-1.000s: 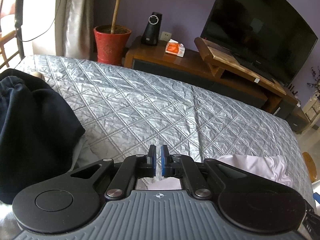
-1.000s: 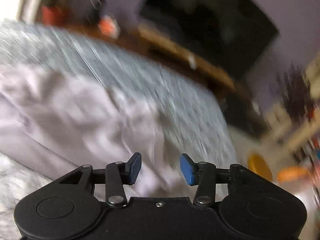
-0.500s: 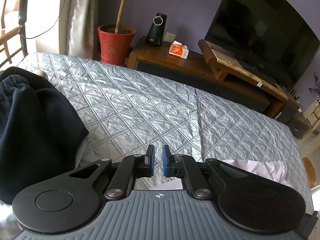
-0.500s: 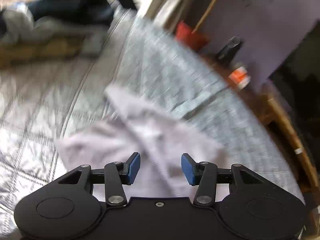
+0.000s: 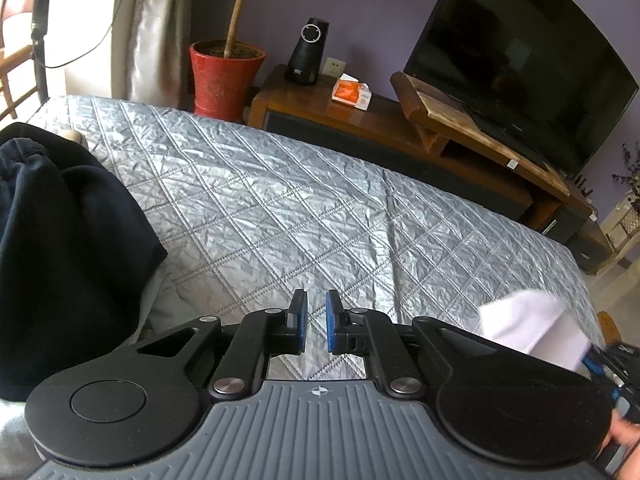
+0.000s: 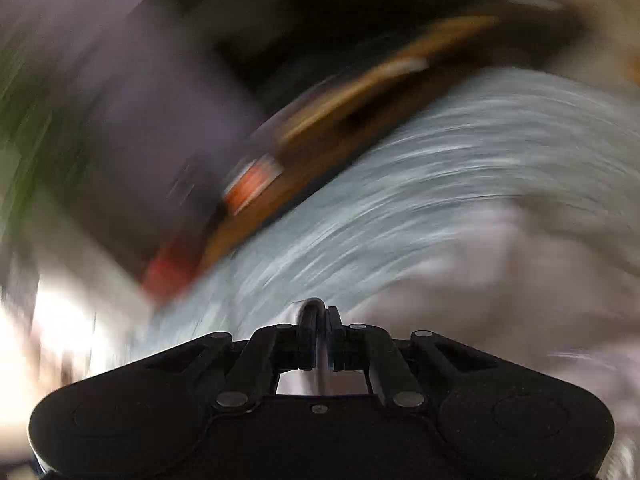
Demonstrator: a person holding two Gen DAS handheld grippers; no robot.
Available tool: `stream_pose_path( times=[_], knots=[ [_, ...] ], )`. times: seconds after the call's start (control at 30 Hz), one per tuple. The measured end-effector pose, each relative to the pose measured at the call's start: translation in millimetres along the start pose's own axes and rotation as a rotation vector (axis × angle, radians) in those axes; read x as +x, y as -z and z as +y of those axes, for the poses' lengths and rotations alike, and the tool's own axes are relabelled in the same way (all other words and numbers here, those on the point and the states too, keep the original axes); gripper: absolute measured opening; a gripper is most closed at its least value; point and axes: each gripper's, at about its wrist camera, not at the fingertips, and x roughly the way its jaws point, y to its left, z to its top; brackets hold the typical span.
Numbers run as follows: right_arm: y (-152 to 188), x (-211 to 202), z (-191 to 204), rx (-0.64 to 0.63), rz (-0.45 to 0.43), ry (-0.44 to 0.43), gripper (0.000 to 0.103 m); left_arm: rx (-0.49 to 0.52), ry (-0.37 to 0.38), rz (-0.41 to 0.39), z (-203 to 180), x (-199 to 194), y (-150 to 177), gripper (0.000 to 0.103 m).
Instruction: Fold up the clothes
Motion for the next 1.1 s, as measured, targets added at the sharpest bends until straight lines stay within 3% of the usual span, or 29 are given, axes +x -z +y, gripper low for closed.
stream_pose_path(
  times=[0.03,0.1,0.2,0.27,0.33,0.43,0.53,0.63,0.7,0.8,0.93,1.0,1.03,1.07,1.1],
  knots=[
    [-8.0,-7.4,-22.5,0.116,-0.060,0.058,0.011,0.003,0.001,0.000,-0.3,-0.2,0.2,0.012],
    [-18.1,-23.0,-55.0,0.216,-0.119,0.147,0.011,0.002,0.003,0.000,-0.6,0.1,0.1,0.012],
    [-17.9,-41.1,-52.8,0.011,-0.124,0.186,0.018,-0.008,0.008,0.006,-1.7,2.2,0.3,0.012],
    [-10.7,-48.1,-40.2,-0.161,-0.094,0.172,0.040,-0.003,0.009,0.011,-4.0,3.4,1.5,0.012],
    [6.2,-42.4,-16.3,-0.345,-0.027,0.140,0.050,0.012,0.003,0.018,-6.8,5.2,3.6,0.013],
    [39.6,-39.0,25.6,-0.668,0.065,0.065,0.050,0.024,-0.006,0.029,-8.1,8.4,5.6,0.013],
    [101.1,-48.4,72.4,-1.005,0.174,-0.145,0.051,0.009,-0.010,0.025,-5.6,9.0,3.7,0.014],
    [176.4,-61.7,108.3,-1.291,0.238,-0.299,0.051,0.003,-0.008,0.023,-5.0,7.9,3.2,0.014],
    [218.5,-63.8,121.0,-1.414,0.294,-0.346,0.047,0.013,-0.007,0.022,-6.1,7.1,3.7,0.014],
    [250.7,-52.1,128.3,-1.479,0.341,-0.311,0.046,0.017,-0.007,0.024,-5.3,6.2,3.4,0.014],
    [241.2,-33.9,128.2,-1.398,0.281,-0.202,0.046,0.011,-0.006,0.026,-3.4,6.1,2.1,0.014],
    [238.4,-23.4,125.7,-1.404,0.290,-0.182,0.046,0.014,-0.005,0.027,-4.2,5.8,2.4,0.014],
    [237.0,-21.3,126.6,-1.401,0.292,-0.192,0.037,0.018,-0.004,0.027,-5.3,5.6,2.8,0.014],
    [236.7,-21.7,127.2,-1.403,0.302,-0.197,0.010,0.023,-0.004,0.027,-6.3,5.3,3.2,0.014],
    [236.4,-21.9,127.5,-1.402,0.311,-0.203,0.002,0.028,-0.005,0.026,-7.2,5.2,3.6,0.015]
  ],
)
